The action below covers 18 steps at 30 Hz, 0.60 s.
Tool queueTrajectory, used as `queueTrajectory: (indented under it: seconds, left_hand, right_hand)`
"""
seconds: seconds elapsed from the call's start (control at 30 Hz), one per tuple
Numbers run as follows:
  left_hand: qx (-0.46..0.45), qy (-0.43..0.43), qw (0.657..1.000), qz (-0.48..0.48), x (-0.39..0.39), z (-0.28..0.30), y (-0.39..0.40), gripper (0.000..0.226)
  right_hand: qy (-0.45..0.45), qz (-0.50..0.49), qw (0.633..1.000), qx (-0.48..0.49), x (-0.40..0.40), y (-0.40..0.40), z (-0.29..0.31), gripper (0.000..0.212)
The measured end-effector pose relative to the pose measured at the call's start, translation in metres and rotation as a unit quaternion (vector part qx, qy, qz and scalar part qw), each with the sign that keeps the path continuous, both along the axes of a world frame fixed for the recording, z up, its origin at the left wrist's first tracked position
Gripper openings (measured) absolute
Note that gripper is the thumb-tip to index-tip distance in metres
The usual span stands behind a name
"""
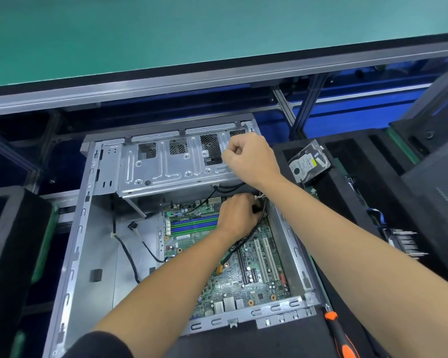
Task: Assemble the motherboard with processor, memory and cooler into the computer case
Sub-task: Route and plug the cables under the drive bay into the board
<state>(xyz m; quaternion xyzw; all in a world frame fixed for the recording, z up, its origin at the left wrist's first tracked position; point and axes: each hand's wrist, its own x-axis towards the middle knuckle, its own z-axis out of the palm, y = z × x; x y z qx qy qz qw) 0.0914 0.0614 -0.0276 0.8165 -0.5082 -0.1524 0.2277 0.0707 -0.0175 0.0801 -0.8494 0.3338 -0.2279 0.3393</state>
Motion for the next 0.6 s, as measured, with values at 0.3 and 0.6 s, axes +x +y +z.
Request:
queueTrajectory:
  seconds: [0.3, 0.6]
  left_hand:
    - [0.015, 0.077, 0.997, -0.004, 0.0064, 0.0067, -0.0016, 0.018]
    - [0.011, 0.066, 0.998, 0.003, 0.0034, 0.0074, -0.0007, 0.024]
  right_hand:
    - [0.0, 0.004, 1.0, -0.001, 0.0, 0.0011, -0.0002, 0.02]
    - [0.002, 0.0, 1.0, 0.006, 0.0002, 0.0011, -0.0024, 0.019]
